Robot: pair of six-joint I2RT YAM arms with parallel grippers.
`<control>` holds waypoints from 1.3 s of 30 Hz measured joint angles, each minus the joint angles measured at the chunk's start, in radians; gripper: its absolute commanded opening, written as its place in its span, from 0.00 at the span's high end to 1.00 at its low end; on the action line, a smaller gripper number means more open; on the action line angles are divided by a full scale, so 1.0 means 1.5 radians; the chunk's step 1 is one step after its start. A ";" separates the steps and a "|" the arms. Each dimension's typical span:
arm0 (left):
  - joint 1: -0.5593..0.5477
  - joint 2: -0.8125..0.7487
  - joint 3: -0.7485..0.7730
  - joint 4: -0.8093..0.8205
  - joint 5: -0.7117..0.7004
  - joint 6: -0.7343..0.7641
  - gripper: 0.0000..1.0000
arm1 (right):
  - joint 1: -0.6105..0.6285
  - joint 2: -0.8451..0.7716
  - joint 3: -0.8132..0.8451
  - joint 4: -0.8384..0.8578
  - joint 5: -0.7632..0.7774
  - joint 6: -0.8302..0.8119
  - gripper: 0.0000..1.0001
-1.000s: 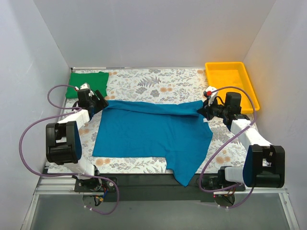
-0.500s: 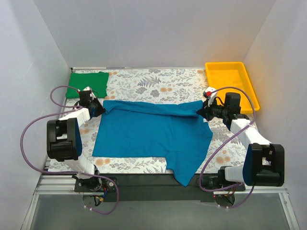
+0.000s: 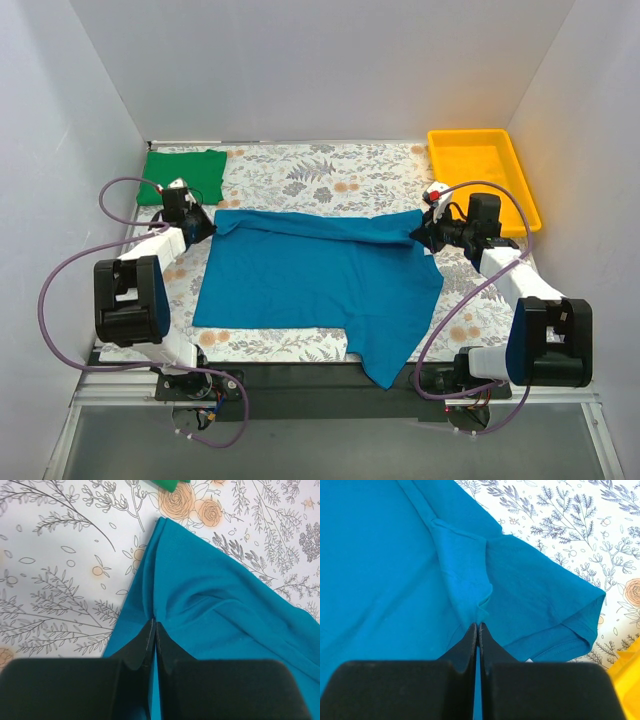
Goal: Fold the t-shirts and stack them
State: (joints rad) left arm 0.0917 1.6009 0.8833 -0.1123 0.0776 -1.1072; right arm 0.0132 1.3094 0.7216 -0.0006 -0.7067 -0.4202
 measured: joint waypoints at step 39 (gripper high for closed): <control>0.051 0.019 0.010 -0.015 -0.007 0.004 1.00 | -0.016 0.020 0.000 -0.001 0.073 0.001 0.99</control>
State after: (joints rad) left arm 0.1680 1.6295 0.8989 -0.1345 0.0666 -1.1007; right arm -0.0109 1.3399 0.7219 -0.0021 -0.5972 -0.4187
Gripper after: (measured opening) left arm 0.007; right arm 0.022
